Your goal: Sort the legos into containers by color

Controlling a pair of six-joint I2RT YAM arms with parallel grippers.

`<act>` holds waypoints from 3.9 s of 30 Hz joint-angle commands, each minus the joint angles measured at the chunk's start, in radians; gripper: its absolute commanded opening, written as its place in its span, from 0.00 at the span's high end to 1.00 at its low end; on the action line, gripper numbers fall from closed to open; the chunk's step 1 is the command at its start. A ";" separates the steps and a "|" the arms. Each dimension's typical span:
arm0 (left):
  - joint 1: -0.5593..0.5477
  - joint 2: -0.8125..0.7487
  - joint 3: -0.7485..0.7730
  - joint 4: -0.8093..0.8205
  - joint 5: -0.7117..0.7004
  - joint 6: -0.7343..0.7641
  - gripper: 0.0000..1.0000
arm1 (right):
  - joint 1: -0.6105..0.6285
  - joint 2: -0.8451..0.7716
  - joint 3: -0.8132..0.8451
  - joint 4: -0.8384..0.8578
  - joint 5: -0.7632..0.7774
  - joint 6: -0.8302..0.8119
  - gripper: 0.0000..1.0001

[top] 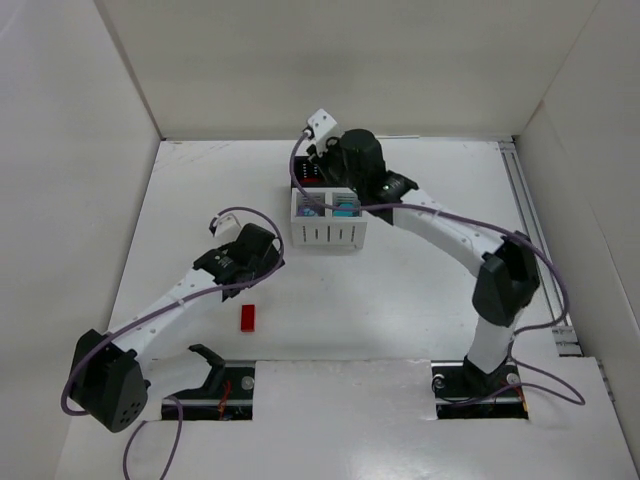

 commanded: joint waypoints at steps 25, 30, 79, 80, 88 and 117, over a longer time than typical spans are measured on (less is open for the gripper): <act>-0.024 -0.018 -0.056 -0.253 0.050 -0.243 0.00 | -0.109 0.156 0.090 0.055 -0.270 -0.065 0.10; -0.024 -0.066 -0.066 -0.253 0.050 -0.296 0.00 | -0.118 0.042 -0.053 0.078 -0.261 -0.065 0.10; -0.207 0.233 -0.080 -0.018 0.056 -0.306 0.66 | -0.264 -0.248 -0.389 0.139 -0.276 -0.036 0.08; -0.207 0.233 -0.054 -0.029 0.039 -0.306 0.75 | -0.273 -0.274 -0.415 0.139 -0.276 -0.036 0.08; -0.216 0.174 0.135 -0.051 -0.082 -0.202 0.89 | -0.303 -0.533 -0.640 0.139 -0.206 0.004 0.07; -0.081 0.739 1.088 0.070 -0.128 0.282 0.86 | -0.572 -0.855 -0.860 -0.120 -0.173 -0.091 0.00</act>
